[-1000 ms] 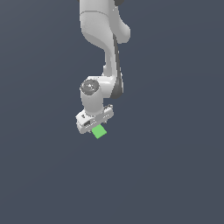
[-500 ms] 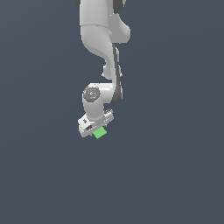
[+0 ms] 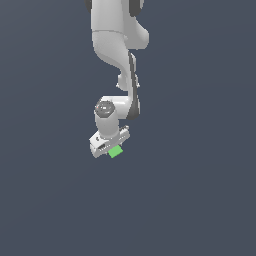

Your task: Pick up the object and move it to a goal position.

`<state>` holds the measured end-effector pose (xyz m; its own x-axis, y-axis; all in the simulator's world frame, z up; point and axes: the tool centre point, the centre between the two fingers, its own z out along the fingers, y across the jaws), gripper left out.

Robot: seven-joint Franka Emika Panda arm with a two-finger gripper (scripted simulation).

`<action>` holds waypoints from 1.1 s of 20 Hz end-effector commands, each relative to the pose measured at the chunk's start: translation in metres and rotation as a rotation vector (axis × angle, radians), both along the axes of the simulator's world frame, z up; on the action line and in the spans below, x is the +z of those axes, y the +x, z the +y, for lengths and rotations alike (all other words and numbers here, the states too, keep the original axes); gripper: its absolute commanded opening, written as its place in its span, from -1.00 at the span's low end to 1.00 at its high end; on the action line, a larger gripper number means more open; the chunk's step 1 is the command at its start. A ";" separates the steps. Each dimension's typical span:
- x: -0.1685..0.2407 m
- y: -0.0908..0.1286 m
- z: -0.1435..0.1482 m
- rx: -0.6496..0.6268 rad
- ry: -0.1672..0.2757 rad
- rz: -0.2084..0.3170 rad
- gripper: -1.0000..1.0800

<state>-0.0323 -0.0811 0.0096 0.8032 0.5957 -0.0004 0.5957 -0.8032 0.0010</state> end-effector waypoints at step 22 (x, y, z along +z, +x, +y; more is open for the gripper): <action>0.055 -0.001 0.112 -0.001 0.000 0.000 -1.00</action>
